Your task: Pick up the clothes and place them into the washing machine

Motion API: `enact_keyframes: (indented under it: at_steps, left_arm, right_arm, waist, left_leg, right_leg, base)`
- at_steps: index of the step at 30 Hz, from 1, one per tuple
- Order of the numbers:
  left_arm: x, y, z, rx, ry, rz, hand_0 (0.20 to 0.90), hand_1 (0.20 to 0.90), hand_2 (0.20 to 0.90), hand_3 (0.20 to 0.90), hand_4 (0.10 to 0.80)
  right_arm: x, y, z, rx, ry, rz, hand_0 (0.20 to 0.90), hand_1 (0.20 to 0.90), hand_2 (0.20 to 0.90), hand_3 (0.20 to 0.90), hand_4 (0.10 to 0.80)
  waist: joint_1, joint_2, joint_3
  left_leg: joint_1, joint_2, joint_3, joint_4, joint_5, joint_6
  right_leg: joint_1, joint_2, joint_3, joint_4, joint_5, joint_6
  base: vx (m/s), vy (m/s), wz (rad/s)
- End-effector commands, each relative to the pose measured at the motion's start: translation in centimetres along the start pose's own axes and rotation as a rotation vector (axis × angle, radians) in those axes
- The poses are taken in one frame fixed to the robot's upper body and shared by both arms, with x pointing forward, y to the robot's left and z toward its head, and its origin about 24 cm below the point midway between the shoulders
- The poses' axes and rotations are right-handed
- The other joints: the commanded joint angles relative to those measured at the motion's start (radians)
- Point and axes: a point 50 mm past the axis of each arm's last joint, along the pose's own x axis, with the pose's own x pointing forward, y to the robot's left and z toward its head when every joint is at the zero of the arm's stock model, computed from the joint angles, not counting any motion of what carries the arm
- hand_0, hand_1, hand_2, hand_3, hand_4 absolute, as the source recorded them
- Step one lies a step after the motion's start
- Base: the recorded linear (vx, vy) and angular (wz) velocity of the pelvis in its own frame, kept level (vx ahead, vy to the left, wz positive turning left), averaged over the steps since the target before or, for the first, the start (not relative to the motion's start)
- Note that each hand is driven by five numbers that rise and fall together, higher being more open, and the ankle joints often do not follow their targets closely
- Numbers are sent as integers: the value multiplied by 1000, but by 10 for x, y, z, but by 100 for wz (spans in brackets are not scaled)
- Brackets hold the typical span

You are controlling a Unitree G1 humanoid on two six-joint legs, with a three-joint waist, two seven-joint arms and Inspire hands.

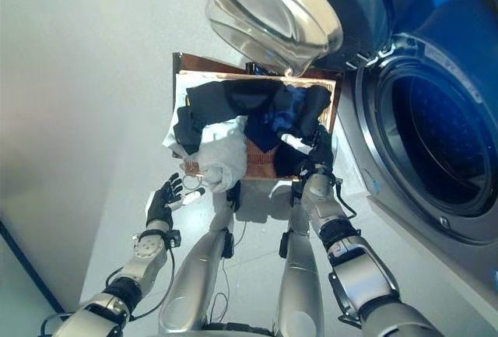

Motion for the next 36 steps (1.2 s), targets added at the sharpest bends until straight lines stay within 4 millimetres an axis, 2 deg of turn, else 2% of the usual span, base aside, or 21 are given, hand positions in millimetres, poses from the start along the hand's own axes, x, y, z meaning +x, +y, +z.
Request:
enact_keyframes:
  at_steps: [1,6,9,10,11,12,25,26,36]
  left_arm:
    - [-2,15,12,0,-89,35,900,900,900,900,800]
    - [2,13,24,-10,-134,29,900,900,900,900,800]
    - [2,12,28,-11,-147,23,900,900,900,900,800]
    - [2,12,28,-14,-148,23,900,900,900,900,800]
    - [2,13,27,-15,-146,26,900,900,900,900,800]
    - [2,13,27,-17,-146,26,900,900,900,900,800]
    - [3,13,17,-15,-95,61,900,900,900,900,800]
    - [3,14,14,-8,-80,68,900,900,900,900,800]
    - [1,21,-5,34,8,97,900,900,900,900,800]
  right_arm:
    - [18,10,66,29,-203,20,900,900,900,900,800]
    - [25,12,92,22,-260,11,900,900,900,900,800]
    - [28,11,98,22,-269,0,900,900,900,900,800]
    - [29,10,101,21,-271,-6,650,650,650,650,622]
    - [30,11,103,23,-275,-5,461,461,461,461,486]
    - [30,11,102,20,-272,-6,200,200,200,200,300]
    - [18,23,85,23,-270,41,200,200,200,200,300]
    - [16,21,78,21,-256,44,200,200,200,200,300]
    - [5,22,58,44,-233,66,200,200,200,200,300]
  waist:
    - [45,35,-3]
    - [48,31,10]
    - [48,33,9]
    - [50,35,8]
    - [50,36,8]
    - [51,37,7]
    - [47,18,-17]
    - [45,14,-22]
    - [37,-3,-51]
  left_leg:
    - [-64,-34,12,10,20,-32]
    - [-117,-37,10,54,4,-24]
    - [-131,-40,7,61,1,-22]
    - [-132,-42,4,61,2,-21]
    - [-132,-42,4,59,2,-21]
    - [-129,-43,5,58,2,-20]
    - [-68,-41,5,37,-2,-15]
    - [-58,-40,7,41,-6,-14]
    - [-15,-32,6,54,-20,-14]
  right_leg:
    - [-9,8,73,141,-102,26]
    - [-50,10,80,158,-104,24]
    - [-59,7,79,161,-103,24]
    - [-61,6,80,162,-103,24]
    - [-62,6,80,162,-102,24]
    - [-62,6,81,163,-101,25]
    - [-14,13,86,150,-105,28]
    - [-4,15,87,154,-109,27]
    - [39,23,84,167,-125,23]
  base:
    - [0,0,0]
    - [-11,10,1]
    - [0,0,0]
    - [0,0,0]
    - [2,31,3]
    - [6,34,1]
    - [4,11,-1]
    - [0,0,0]
    - [7,-10,-1]
